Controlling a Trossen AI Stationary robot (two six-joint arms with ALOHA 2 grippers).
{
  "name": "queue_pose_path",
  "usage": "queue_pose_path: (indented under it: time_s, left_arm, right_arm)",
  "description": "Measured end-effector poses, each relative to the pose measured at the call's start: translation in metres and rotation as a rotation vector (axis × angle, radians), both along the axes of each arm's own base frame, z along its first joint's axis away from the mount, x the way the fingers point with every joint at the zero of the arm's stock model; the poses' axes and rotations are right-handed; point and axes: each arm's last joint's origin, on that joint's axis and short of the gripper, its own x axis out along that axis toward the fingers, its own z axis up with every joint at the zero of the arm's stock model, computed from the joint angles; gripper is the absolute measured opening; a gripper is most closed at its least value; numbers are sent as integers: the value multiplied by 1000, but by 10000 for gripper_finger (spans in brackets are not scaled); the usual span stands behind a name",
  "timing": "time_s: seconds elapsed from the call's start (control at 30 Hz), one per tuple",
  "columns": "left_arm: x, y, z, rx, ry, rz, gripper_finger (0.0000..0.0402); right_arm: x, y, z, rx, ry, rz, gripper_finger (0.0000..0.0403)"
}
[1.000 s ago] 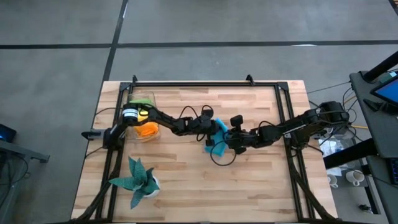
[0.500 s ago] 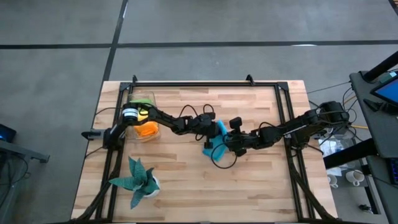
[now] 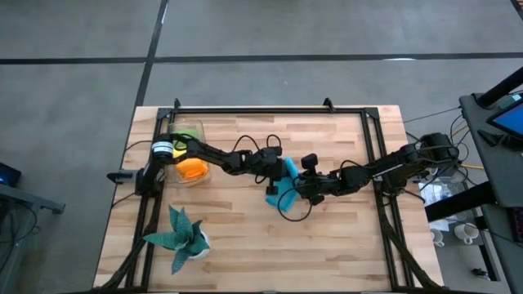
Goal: Roll microfiber towels into tight, uniform cylinder then place into a basket
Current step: Roll the blue microfiber towel
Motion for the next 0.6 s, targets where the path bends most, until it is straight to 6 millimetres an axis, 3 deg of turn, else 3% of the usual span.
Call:
queue_pose_path:
  time_s: [0.33, 0.6]
  left_arm:
    - [-16, -16, 22, -60, 119, -11, 0]
    - [-31, -43, -4, -129, 97, -52, 0]
  right_arm:
    - [-1, 0, -1, -9, 10, 9, 8]
    - [-2, 10, 2, -79, 66, 79, 8]
